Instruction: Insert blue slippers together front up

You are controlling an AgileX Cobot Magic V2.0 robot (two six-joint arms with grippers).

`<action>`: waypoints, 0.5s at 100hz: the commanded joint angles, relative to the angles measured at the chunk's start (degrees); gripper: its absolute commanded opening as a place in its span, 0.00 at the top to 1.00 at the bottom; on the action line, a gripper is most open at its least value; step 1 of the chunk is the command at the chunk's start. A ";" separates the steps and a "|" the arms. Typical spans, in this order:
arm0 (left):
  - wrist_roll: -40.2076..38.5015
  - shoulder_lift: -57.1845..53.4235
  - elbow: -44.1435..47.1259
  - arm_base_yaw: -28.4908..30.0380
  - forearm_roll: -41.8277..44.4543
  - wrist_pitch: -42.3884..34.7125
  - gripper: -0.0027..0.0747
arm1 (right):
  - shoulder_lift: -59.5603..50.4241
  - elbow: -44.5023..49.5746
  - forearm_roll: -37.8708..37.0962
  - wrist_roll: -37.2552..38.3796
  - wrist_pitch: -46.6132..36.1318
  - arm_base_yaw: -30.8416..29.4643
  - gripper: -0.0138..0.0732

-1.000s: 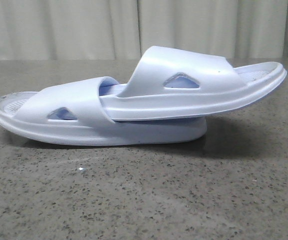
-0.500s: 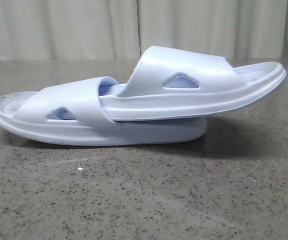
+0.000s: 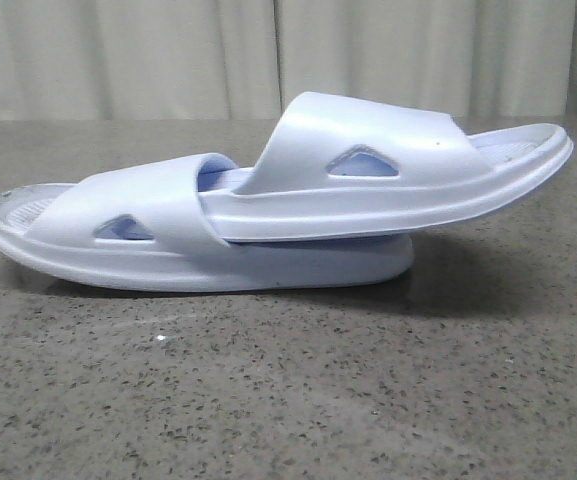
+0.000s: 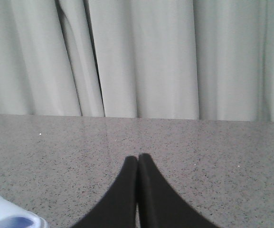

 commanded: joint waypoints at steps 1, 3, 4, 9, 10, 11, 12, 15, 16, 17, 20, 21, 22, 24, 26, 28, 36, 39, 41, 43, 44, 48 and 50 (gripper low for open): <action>-0.52 -1.73 0.49 0.07 -0.14 -4.32 0.94 | 0.07 -1.68 -0.54 -0.71 -3.99 -0.49 0.96; -0.52 -1.73 0.49 0.07 -0.14 -4.32 0.95 | 0.07 -1.68 -0.54 -0.71 -3.99 -0.49 0.96; -0.52 -1.73 0.49 0.07 -0.14 -4.32 0.94 | 0.07 -1.68 -0.54 -0.71 -3.99 -0.49 0.96; -0.52 -1.73 0.49 0.07 -0.14 -4.32 0.94 | 0.07 -1.68 -0.54 -0.71 -3.99 -0.37 0.96; -0.52 -1.73 0.49 0.07 -0.14 -4.32 0.94 | 0.07 -1.68 -0.54 -0.71 -3.99 -0.37 0.96; -0.52 -1.73 0.49 0.07 -0.14 -4.32 0.94 | 0.07 -1.68 -0.54 -0.71 -3.84 -0.37 0.96; -0.52 -1.73 0.49 0.07 -0.14 -4.32 0.94 | 0.07 -1.68 -0.54 -0.71 -3.87 -0.37 0.96; -0.52 -1.73 0.49 0.07 -0.14 -4.32 0.94 | 0.07 -1.68 -0.54 -0.71 -3.87 -0.37 0.96; -0.52 -1.73 0.49 0.07 -0.14 -4.32 0.94 | 0.07 -1.68 -0.64 -0.71 -3.98 -0.37 0.96; -0.52 -1.73 0.49 0.07 -0.14 -4.32 0.94 | 0.07 -1.68 -0.66 -0.71 -3.98 -0.37 0.96; -0.52 -1.73 0.49 0.07 -0.14 -4.32 0.94 | 0.07 -1.68 -1.20 -0.43 -3.98 -0.37 0.96; -0.52 -1.73 0.49 0.07 -0.14 -4.32 0.94 | 0.07 -1.68 -1.45 -0.31 -3.98 -0.37 0.96; -0.52 -1.73 0.49 0.07 -0.14 -4.32 0.94 | 0.07 -1.68 -2.06 0.04 -3.98 -0.37 0.96; -0.52 -1.73 0.49 0.07 -0.14 -4.32 0.95 | 0.07 -1.68 -2.96 0.99 -3.84 -0.37 0.96; -0.52 -1.73 0.49 0.07 -0.14 -4.32 0.94 | 0.07 -1.68 -4.64 1.81 -3.83 -0.37 0.96; -0.52 -1.73 0.49 0.07 -0.14 -4.32 0.94 | 0.07 -1.68 -6.60 3.33 -3.83 -0.37 0.96; -0.52 -1.73 0.49 0.07 -0.14 -4.32 0.94 | 0.07 -1.68 -13.42 9.28 -3.70 -0.37 0.96; -0.52 -1.73 0.49 0.07 -0.14 -4.32 0.94 | 0.07 -1.68 -14.87 10.63 -3.12 -0.47 0.96; -0.52 -1.73 0.49 0.07 -0.14 -4.32 0.94 | 0.07 -1.68 -15.71 11.49 -2.73 -0.48 0.96; -0.52 -1.73 0.49 0.07 -0.14 -4.32 0.94 | 0.07 -1.68 -16.48 12.54 -2.06 -0.73 0.96; -0.52 -1.73 0.49 0.07 -0.14 -4.32 0.94 | 0.07 -1.68 -16.76 12.93 -1.58 -0.92 0.96; -0.52 -1.73 0.49 0.07 -0.14 -4.32 0.94 | 0.07 -1.68 -18.93 15.63 -0.09 -1.51 0.96; -0.52 -1.73 0.49 0.07 -0.14 -4.32 0.94 | 0.07 -1.64 -20.56 17.55 0.72 -1.98 0.96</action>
